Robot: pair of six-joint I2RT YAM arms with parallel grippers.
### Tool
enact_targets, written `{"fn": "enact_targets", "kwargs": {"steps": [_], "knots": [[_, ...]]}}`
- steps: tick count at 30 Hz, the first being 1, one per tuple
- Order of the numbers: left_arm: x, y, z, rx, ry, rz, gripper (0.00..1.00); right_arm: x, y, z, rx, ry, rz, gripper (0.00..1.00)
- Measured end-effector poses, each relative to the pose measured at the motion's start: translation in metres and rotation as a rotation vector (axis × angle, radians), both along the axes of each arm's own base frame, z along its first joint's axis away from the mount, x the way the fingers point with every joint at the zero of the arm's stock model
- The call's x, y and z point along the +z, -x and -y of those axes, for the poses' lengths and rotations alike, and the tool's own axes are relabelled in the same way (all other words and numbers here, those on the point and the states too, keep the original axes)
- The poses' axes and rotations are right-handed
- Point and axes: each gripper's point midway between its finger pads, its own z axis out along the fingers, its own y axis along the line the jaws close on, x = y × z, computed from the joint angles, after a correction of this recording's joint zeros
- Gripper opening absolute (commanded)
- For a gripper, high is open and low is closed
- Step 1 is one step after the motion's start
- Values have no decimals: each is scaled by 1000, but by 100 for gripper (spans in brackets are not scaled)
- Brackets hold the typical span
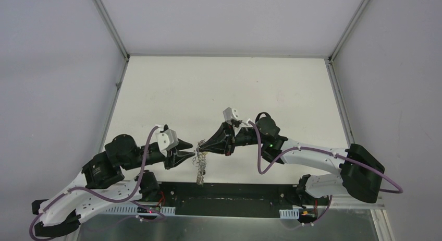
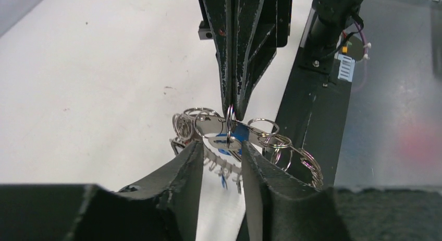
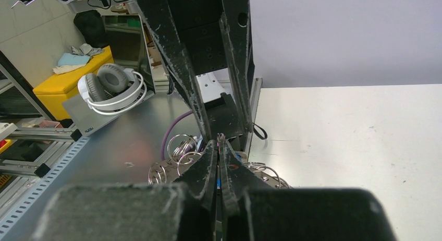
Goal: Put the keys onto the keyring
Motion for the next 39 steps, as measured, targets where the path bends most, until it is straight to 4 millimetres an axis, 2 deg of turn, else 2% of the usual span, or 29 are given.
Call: {"fn": "enact_targets", "kwargs": {"steps": [10,13,18,21,24,35,37,39], "knots": [[13,1,7,-18,82,25,27,0,0,0,1,0,0,0],[12,0,9,-21,78,20,22,0,0,0,1,0,0,0],[7,-2,14,-23,57,6,21,0,0,0,0,0,0,0],[5,-3,15,-25,50,0,13,-1,0,0,-1,6,-4,0],[4,-2,17,-32,46,-3,0,-2,-1,1,-3,11,-6,0],[0,-3,18,-38,7,-11,0,-5,0,2,-4,24,-13,0],[2,-3,18,-38,-4,-9,0,-5,-1,2,-7,21,-12,14],[3,-4,18,-38,-24,-11,0,-4,-1,2,-11,19,-15,35]]}}
